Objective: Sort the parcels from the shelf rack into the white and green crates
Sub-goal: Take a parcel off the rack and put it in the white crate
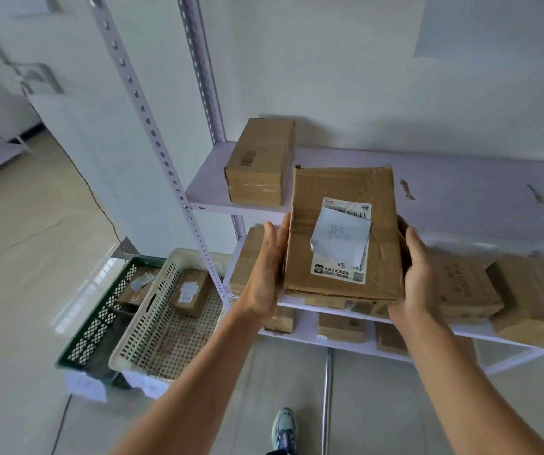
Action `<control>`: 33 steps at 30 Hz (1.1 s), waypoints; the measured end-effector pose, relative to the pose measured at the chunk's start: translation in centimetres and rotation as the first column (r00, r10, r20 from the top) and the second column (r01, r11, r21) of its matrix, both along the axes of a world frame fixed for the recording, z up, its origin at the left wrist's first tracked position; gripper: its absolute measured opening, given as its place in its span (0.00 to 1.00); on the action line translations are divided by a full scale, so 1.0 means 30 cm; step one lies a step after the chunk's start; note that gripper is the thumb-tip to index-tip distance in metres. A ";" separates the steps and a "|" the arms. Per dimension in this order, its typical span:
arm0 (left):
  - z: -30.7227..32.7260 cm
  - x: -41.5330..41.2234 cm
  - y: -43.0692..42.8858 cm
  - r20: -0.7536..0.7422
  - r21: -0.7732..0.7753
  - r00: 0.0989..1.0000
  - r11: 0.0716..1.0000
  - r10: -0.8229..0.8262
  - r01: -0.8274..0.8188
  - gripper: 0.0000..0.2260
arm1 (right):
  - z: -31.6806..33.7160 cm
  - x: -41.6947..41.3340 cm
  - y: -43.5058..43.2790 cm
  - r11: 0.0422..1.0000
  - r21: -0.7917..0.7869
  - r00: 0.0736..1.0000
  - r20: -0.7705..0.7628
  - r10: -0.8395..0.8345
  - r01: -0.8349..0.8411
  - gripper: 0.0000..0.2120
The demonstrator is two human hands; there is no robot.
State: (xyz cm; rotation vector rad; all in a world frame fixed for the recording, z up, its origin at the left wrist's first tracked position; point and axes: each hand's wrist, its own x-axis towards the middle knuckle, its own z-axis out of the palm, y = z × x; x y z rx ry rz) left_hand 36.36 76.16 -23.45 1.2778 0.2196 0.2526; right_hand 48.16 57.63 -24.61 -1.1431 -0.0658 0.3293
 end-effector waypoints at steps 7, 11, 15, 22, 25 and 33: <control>-0.039 -0.183 0.061 -0.043 -0.055 0.997 0.997 0.059 -0.062 0.29 | -0.012 -0.165 0.090 1.000 -0.005 0.998 -0.061 0.024 -0.025 0.22; -0.057 -0.296 0.148 -0.090 -0.071 0.991 0.991 0.103 -0.109 0.31 | -0.020 -0.266 0.190 0.998 -0.018 0.996 -0.065 0.058 -0.060 0.16; -0.115 -0.440 0.292 -0.120 -0.070 0.987 0.991 0.105 -0.114 0.32 | -0.072 -0.392 0.345 0.994 -0.035 0.991 -0.098 0.096 -0.100 0.21; -0.239 -0.690 0.685 -0.195 -0.088 0.972 0.984 0.133 -0.152 0.34 | -0.199 -0.644 0.713 0.988 -0.058 0.984 -0.115 0.138 -0.145 0.23; -0.262 -0.753 0.806 -0.221 -0.100 0.967 0.984 0.122 -0.147 0.30 | -0.236 -0.711 0.839 0.988 -0.106 0.985 -0.137 0.101 -0.116 0.20; -0.413 -0.824 1.112 -0.327 -0.132 0.927 0.963 0.183 -0.237 0.30 | -0.408 -0.801 1.161 0.970 -0.198 0.965 -0.246 0.090 -0.141 0.22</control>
